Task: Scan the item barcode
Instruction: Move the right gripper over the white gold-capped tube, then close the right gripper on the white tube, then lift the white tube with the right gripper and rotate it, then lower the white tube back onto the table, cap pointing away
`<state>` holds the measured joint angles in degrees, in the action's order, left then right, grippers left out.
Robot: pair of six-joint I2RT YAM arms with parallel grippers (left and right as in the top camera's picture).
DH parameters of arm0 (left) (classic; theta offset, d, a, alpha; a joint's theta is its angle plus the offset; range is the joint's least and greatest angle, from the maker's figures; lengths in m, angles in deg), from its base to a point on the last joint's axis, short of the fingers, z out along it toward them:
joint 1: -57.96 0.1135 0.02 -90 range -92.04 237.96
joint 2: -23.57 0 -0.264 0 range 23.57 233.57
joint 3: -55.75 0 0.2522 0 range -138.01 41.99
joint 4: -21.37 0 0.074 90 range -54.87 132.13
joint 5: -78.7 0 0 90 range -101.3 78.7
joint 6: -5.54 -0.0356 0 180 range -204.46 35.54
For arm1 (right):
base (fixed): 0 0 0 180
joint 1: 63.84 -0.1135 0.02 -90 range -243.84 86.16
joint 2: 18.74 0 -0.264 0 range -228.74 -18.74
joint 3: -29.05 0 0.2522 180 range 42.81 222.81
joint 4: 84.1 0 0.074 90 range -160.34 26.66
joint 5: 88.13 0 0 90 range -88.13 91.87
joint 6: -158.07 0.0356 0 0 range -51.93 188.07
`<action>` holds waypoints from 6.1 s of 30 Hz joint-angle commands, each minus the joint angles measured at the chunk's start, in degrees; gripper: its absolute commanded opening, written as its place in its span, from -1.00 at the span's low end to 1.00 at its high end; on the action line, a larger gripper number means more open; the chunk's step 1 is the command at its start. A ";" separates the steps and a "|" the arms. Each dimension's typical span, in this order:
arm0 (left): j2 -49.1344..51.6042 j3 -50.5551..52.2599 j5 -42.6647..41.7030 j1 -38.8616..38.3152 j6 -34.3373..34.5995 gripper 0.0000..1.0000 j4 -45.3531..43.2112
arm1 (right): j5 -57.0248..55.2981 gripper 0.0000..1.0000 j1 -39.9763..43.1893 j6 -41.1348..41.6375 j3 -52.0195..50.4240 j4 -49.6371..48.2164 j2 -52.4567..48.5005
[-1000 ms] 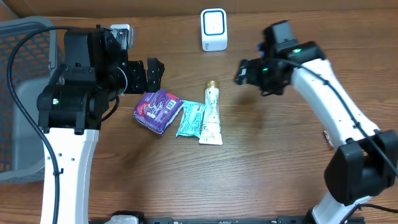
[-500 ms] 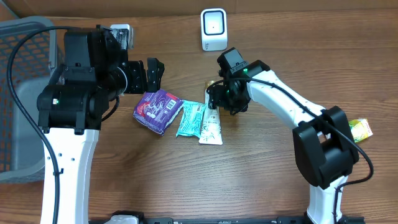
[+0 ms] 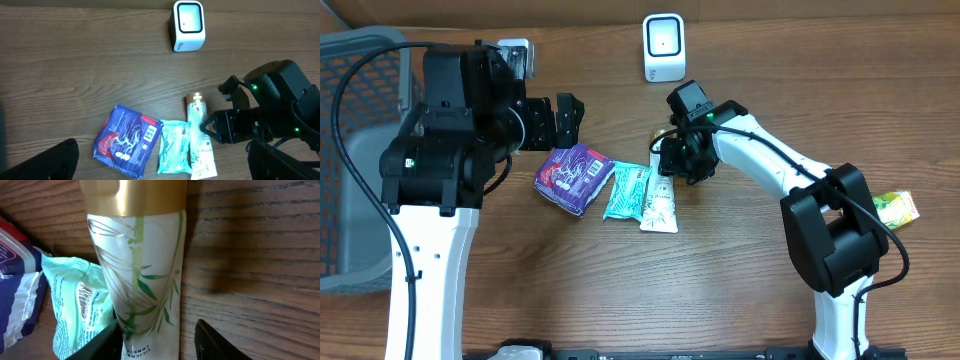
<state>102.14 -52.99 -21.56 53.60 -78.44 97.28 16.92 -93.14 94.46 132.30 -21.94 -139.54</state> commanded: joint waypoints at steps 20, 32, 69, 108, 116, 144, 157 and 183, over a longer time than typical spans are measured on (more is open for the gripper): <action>0.17 -0.74 0.37 0.22 0.81 0.99 -0.20 | 10.23 -0.93 1.75 -5.25 2.01 4.81 -2.78; 0.17 -0.74 0.35 0.22 0.81 0.99 -0.20 | 5.18 -0.63 6.40 -14.91 -0.04 9.25 -1.73; 0.17 -0.74 0.37 0.22 0.81 0.99 -0.20 | -2.47 -0.74 7.52 -17.29 7.61 21.79 -1.25; 0.17 -0.74 0.37 0.22 0.81 0.99 -0.20 | 2.03 -0.93 12.22 -22.43 -8.63 6.95 1.09; 0.17 -0.74 0.37 0.22 0.81 0.99 -0.20 | 2.01 -0.92 12.17 -23.17 -0.63 13.70 4.50; 0.17 -0.74 0.37 0.22 0.81 0.99 -0.20 | -11.67 -0.19 13.05 -14.69 -16.26 7.58 14.38; 0.17 -0.74 0.37 0.22 0.81 0.99 -0.20 | 13.20 -0.92 13.09 -19.50 -20.04 0.15 14.34; 0.17 -0.74 0.35 0.22 0.81 0.99 -0.20 | -6.99 0.24 15.23 -18.69 -28.20 -4.07 13.38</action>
<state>102.14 -52.99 -21.56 53.60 -78.44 97.28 21.97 -77.86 75.44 104.65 -27.40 -124.69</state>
